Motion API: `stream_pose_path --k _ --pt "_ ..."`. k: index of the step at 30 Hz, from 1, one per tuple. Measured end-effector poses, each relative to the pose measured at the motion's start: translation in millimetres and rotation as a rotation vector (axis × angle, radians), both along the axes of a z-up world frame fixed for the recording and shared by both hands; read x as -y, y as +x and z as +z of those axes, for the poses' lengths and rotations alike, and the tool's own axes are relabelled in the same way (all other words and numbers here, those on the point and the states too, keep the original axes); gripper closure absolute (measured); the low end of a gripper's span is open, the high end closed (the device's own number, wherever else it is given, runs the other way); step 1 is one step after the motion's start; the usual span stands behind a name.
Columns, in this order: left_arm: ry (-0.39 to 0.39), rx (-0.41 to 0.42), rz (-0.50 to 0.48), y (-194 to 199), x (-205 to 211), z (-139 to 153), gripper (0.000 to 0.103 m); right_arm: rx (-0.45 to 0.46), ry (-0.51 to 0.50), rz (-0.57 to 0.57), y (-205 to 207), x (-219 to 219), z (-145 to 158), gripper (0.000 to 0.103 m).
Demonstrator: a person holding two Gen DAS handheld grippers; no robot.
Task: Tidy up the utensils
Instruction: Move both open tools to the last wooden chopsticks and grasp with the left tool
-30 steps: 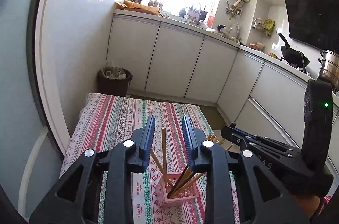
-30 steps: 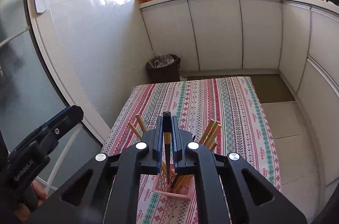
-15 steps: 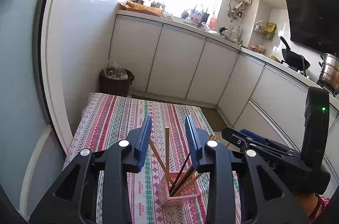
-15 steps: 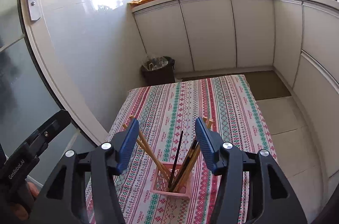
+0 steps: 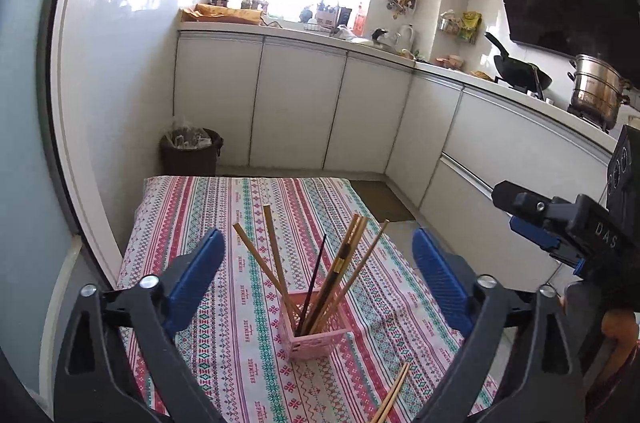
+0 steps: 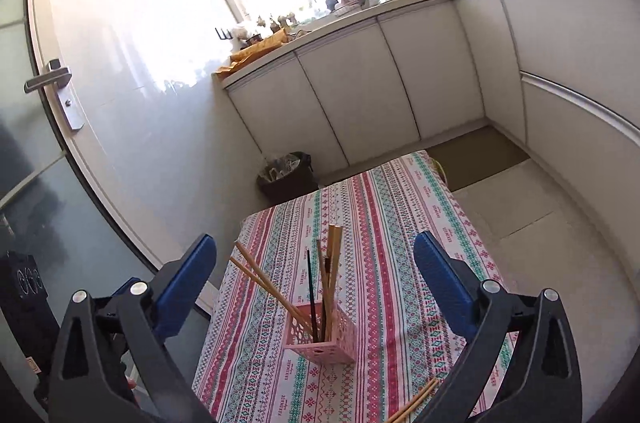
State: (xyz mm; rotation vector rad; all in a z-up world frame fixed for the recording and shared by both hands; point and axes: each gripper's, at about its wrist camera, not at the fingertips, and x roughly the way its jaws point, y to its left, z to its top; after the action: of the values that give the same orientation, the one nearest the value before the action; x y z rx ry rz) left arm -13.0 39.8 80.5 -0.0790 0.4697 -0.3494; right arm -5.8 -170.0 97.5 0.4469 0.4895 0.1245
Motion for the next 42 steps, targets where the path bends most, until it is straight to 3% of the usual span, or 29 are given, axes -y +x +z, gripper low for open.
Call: stream_pose_path --k 5,8,12,15,18,23,26,30,33,35,37,40,42 --pt "0.085 -0.097 -0.111 -5 25 -23 0.007 -0.03 -0.021 -0.077 -32 31 -21 0.007" --pt "0.168 -0.222 -0.216 -2 54 -55 0.007 -0.121 -0.021 -0.145 -44 56 -55 0.007" --pt "0.31 -0.387 -0.334 6 101 -108 0.007 -0.33 0.137 -0.213 -47 102 -122 0.007" --pt "0.445 -0.483 -0.367 15 130 -149 0.007 -0.418 0.252 -0.252 -53 127 -163 0.007" --pt "0.562 -0.563 -0.396 29 153 -183 0.011 -0.477 0.376 -0.236 -52 141 -183 0.007" --pt "0.76 -0.674 -0.469 36 183 -229 0.046 -0.503 0.514 -0.23 -51 157 -198 0.007" --pt "0.863 -0.692 -0.514 31 192 -246 0.059 -0.538 0.594 -0.207 -51 162 -209 0.007" --pt "0.911 -0.712 -0.563 26 198 -253 0.063 -0.542 0.633 -0.176 -50 162 -210 0.007" --pt "0.953 -0.727 -0.613 21 207 -257 0.076 -0.539 0.637 -0.163 -50 161 -209 0.007" --pt "0.972 -0.755 -0.654 17 218 -260 0.097 -0.545 0.637 -0.154 -50 161 -209 0.007" --pt "0.983 -0.787 -0.66 17 222 -263 0.098 -0.556 0.626 -0.147 -49 159 -209 0.007" --pt "0.89 -0.858 -0.625 32 221 -264 0.099 -0.577 0.585 -0.131 -46 152 -209 0.007" --pt "0.803 -0.834 -0.588 32 206 -261 0.098 -0.608 0.549 -0.096 -41 143 -211 0.007"
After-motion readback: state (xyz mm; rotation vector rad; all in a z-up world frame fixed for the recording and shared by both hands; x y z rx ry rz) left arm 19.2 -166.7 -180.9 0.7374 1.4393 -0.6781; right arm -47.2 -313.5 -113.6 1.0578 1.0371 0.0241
